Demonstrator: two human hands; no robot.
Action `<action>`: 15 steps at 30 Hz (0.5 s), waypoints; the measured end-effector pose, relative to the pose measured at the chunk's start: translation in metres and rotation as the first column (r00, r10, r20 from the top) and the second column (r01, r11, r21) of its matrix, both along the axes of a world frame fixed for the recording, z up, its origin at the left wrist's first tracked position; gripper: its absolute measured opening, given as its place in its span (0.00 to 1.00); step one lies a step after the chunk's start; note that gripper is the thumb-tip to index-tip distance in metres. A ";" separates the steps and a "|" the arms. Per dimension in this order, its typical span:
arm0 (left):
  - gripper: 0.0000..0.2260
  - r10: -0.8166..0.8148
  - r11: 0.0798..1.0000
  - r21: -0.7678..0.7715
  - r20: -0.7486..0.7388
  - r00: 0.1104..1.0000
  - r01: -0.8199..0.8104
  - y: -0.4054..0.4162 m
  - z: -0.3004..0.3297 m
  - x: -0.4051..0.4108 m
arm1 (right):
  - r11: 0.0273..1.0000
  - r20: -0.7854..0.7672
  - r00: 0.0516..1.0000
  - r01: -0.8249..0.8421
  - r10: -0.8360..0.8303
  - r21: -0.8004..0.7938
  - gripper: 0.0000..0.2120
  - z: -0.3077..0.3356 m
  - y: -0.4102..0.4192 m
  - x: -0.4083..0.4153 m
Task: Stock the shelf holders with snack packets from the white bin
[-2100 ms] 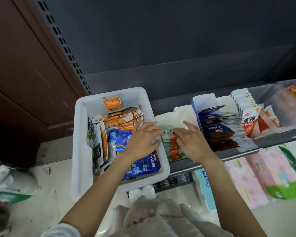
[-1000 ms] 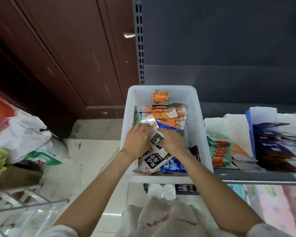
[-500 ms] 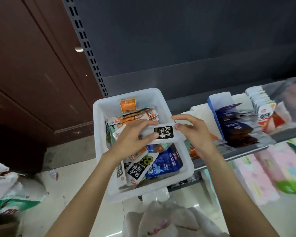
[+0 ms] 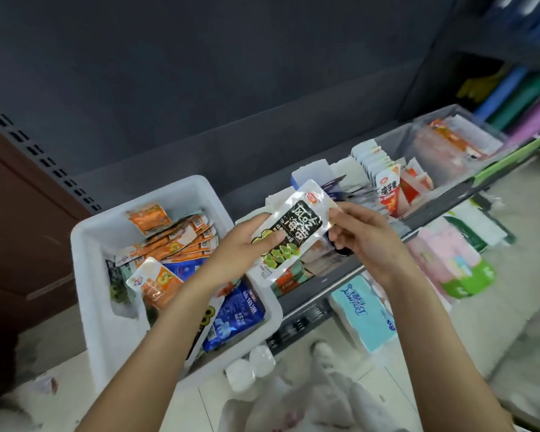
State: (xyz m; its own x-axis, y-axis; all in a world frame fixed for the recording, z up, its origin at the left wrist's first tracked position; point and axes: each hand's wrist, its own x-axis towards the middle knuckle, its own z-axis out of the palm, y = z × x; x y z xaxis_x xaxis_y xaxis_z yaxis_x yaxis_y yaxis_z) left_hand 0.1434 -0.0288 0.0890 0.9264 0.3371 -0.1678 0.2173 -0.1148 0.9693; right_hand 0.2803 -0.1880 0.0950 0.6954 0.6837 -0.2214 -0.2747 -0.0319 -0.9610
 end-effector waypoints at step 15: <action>0.18 0.354 0.599 0.716 0.165 0.921 -0.359 -0.042 0.002 0.173 | 0.893 0.527 0.725 0.407 -0.444 0.193 0.04 -0.004 -0.075 0.197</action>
